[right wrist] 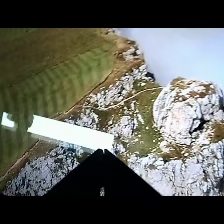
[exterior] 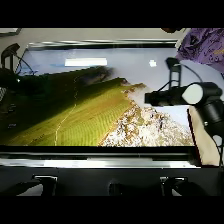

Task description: Fold the clothes and pants, and hang the long-sleeved shirts on hangers.

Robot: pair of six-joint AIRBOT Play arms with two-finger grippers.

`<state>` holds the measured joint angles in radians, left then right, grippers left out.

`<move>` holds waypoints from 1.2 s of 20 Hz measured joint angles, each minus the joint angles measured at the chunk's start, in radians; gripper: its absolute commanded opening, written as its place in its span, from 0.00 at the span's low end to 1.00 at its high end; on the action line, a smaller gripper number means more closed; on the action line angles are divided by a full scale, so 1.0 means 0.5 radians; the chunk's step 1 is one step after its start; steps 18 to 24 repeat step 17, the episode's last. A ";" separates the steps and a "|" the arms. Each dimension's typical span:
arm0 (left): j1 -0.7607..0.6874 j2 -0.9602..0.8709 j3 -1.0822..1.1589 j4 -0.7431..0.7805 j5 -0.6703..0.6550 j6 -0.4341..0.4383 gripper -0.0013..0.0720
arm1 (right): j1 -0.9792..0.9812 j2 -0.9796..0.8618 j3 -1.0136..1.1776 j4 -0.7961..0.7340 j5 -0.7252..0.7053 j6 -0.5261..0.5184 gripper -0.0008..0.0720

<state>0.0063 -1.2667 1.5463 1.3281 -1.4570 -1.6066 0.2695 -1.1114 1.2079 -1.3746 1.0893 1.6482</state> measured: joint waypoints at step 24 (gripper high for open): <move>-0.027 0.190 -0.326 0.015 0.172 0.006 0.04 | 0.266 0.001 0.000 -0.169 0.062 -0.021 0.06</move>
